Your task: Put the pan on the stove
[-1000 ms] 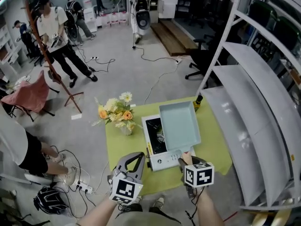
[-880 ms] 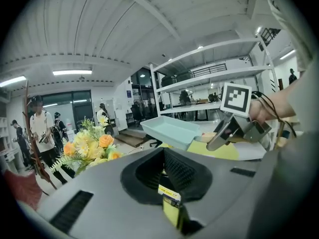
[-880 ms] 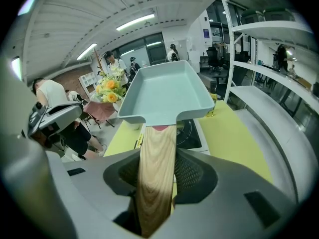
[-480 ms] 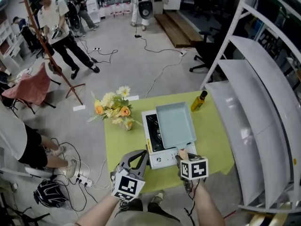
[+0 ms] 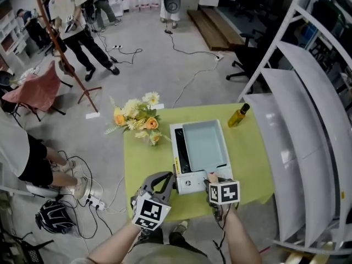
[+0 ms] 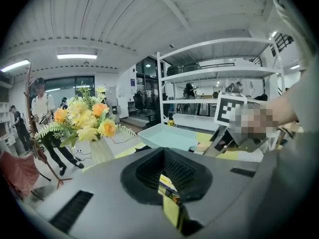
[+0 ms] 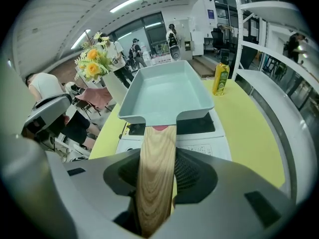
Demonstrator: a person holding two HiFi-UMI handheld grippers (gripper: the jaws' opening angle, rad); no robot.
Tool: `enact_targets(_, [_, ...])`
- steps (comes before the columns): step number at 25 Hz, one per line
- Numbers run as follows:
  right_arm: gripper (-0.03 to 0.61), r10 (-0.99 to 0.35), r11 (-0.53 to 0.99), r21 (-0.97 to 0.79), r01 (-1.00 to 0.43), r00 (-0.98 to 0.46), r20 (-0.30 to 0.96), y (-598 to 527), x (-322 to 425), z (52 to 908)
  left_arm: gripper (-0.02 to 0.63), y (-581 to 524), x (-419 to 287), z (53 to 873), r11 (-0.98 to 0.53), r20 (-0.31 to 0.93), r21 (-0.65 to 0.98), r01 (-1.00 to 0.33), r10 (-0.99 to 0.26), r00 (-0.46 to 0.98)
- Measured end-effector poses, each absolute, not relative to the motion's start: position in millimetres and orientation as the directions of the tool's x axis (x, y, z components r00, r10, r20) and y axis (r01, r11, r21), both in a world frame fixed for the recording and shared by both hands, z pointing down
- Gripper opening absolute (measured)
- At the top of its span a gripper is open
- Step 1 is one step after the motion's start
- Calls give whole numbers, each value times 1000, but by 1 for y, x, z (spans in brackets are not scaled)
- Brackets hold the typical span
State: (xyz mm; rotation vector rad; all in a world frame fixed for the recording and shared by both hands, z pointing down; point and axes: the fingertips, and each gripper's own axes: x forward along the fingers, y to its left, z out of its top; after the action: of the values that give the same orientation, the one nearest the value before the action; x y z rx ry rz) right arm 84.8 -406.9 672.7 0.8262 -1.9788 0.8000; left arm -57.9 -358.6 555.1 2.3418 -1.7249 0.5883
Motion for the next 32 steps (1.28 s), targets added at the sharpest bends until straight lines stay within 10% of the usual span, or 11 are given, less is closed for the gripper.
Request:
enact_targets(21, [175,-244,579,-195,-792,-397,885,-413,81,694,6,-354,-63,561,-298,435,-86,-951,-870,233])
enact_targets(32, [363,-285,589,-198,-784,-430,857,-422,82,681,6,-349,-71,554,-302,431,-113,-947,-873,227])
